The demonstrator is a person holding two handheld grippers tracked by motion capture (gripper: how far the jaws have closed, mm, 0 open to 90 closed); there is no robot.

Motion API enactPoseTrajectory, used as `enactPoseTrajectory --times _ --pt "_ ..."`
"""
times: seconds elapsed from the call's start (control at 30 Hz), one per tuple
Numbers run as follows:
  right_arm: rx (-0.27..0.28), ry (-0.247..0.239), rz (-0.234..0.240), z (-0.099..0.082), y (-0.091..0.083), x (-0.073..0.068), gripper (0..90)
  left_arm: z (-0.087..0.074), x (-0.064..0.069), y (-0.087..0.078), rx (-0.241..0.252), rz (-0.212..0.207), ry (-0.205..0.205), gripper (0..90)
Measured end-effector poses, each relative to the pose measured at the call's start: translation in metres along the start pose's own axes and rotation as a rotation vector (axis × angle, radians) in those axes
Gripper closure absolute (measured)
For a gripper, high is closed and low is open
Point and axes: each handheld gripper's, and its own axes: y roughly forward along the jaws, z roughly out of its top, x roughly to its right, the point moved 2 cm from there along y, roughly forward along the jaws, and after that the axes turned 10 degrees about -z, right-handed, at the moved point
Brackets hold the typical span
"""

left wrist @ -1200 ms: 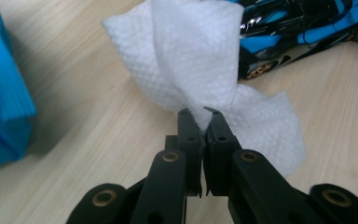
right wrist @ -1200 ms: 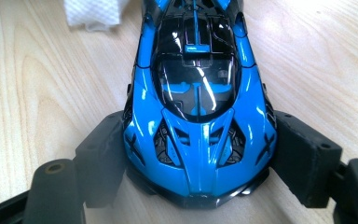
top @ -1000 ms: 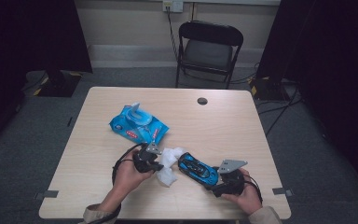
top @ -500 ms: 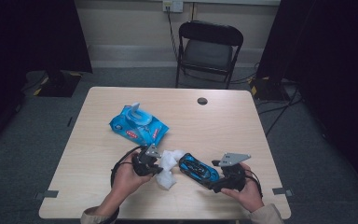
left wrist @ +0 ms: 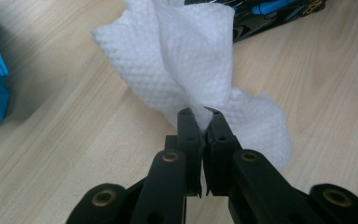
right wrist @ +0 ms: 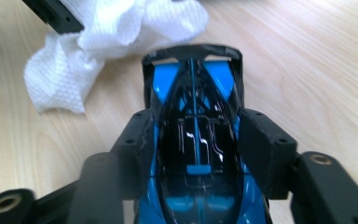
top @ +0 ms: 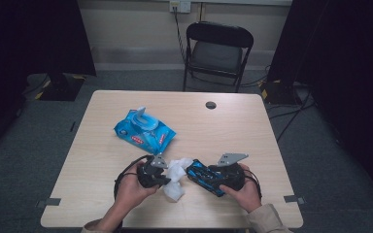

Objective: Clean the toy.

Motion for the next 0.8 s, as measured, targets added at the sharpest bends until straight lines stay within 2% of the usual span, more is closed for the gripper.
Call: enactPoseTrajectory --times 0.1,0.17,0.2,0.33,0.4,0.47,0.53,0.6,0.67,0.8 --pt "-0.006 -0.005 0.005 -0.001 0.002 -0.001 46.6 -0.001 -0.001 0.004 -0.021 0.032 -0.020 86.8" --pt "-0.008 -0.006 -0.004 -0.001 0.003 -0.001 48.5 -0.002 -0.001 0.009 -0.041 0.019 -0.021 86.8" --pt "-0.013 -0.020 -0.013 0.000 0.003 -0.001 50.0 -0.002 0.000 0.011 -0.042 0.018 -0.020 86.7" --pt "-0.013 -0.014 -0.014 -0.001 0.003 -0.001 50.7 0.000 0.002 0.018 -0.045 0.006 -0.015 83.3" --pt "-0.007 -0.014 -0.013 -0.002 0.003 -0.001 50.7 0.002 0.002 0.021 -0.031 0.016 -0.009 76.7" --pt "-0.005 -0.012 -0.013 -0.002 0.003 -0.001 50.7 0.004 0.004 0.025 -0.023 0.006 -0.008 77.3" --pt "-0.002 -0.017 -0.015 -0.002 0.003 -0.001 50.7 0.006 0.005 0.030 -0.018 -0.007 0.010 75.6" --pt "-0.004 -0.015 -0.014 -0.002 0.003 -0.001 50.8 0.009 0.007 0.036 -0.029 -0.017 0.022 77.0" --pt "0.001 -0.010 -0.011 -0.002 0.003 -0.001 50.8 0.012 0.009 0.040 -0.024 -0.035 0.018 83.5" --pt "0.006 -0.012 -0.014 -0.003 0.003 -0.001 51.0 0.020 0.015 0.048 -0.019 -0.033 0.032 86.2"
